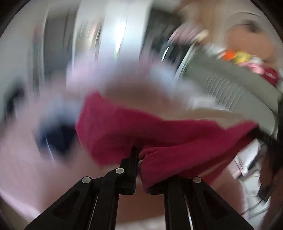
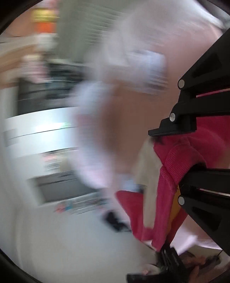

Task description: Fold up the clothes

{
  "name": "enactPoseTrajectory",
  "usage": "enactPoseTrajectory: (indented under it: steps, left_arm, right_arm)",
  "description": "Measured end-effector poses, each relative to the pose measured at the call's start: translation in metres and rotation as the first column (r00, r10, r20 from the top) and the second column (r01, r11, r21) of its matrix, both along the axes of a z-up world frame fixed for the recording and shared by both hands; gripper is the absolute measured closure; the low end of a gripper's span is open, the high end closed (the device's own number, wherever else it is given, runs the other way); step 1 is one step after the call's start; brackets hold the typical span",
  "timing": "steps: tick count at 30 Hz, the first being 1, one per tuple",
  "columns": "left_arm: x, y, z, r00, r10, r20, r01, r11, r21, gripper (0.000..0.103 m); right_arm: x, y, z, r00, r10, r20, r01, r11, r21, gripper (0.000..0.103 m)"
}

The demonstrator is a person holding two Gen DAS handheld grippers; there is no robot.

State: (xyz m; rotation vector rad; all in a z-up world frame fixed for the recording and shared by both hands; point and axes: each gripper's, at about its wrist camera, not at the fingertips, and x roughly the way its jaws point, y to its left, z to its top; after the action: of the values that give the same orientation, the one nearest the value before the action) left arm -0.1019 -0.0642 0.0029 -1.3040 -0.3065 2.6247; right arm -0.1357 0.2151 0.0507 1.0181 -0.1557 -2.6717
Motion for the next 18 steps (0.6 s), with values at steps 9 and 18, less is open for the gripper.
enactPoseTrajectory:
  steps: [9,18]
  left_arm:
    - [0.036,-0.021,-0.103,0.952,0.004,0.306,-0.046,0.990,0.132,0.093]
    - [0.070,-0.062,-0.071,0.983,0.004,0.183,-0.074,0.922,0.381,0.080]
  right_arm:
    - [0.023,-0.002,-0.177,0.875,0.026,0.483,0.019,0.996,-0.088,0.090]
    - [0.048,-0.006,-0.153,0.858,0.272,0.435,-0.139,0.939,-0.313,0.076]
